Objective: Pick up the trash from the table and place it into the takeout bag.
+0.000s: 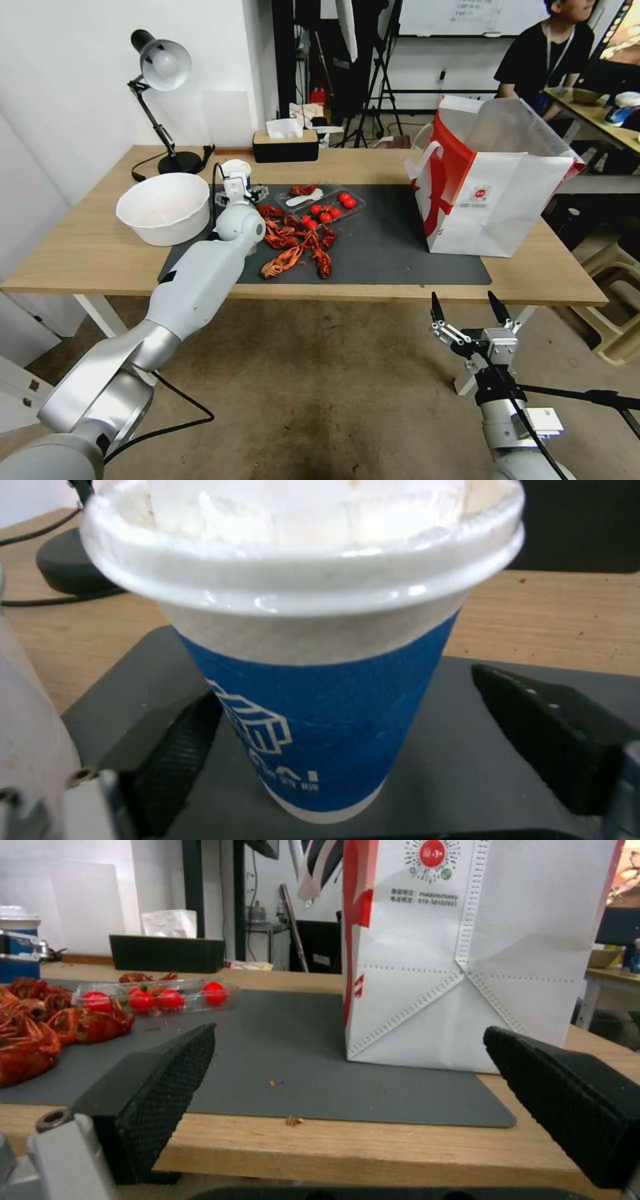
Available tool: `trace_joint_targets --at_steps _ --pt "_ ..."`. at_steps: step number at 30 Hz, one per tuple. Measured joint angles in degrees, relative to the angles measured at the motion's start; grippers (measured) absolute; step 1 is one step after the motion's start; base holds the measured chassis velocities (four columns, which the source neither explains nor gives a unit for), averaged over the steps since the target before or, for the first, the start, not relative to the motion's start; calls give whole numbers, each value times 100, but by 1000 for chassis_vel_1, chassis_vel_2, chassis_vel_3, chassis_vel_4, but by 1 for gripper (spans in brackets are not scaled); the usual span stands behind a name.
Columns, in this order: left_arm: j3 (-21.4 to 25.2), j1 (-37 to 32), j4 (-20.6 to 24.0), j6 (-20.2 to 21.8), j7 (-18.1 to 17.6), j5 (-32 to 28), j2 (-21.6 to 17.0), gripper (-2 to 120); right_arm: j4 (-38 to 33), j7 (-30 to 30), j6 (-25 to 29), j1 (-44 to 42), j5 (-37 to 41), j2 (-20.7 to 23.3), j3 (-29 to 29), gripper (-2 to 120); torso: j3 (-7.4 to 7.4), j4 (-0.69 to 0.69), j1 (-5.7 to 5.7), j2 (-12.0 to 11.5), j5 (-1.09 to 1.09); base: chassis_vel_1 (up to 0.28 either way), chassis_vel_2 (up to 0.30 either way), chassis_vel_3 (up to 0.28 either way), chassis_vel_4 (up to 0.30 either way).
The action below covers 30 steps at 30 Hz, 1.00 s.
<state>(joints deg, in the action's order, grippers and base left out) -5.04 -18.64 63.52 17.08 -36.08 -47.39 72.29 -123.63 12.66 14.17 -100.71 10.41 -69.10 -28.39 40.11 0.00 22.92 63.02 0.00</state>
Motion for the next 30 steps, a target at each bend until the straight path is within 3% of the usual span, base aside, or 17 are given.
trace_joint_targets --at_steps 16,20,23,30 --pt "-26 44 -83 91 -30 -49 19 36 -20 3 3 -38 -7 -15 -4 100 -1 1 0 0 1 0 0 0 0" --pt "-54 31 51 -268 349 11 -29 26 -18 3 1 -32 -16 -17 8 100 0 0 0 0 -2 0 0 0 0" --pt "-116 49 383 -685 832 104 -125 18 -19 2 -9 -9 -17 -10 12 100 0 0 0 0 -1 0 0 0 0" --pt "-342 367 845 -1057 1449 110 -255 5 -42 2 -33 12 -19 -8 26 100 0 0 0 0 0 0 0 0 0"
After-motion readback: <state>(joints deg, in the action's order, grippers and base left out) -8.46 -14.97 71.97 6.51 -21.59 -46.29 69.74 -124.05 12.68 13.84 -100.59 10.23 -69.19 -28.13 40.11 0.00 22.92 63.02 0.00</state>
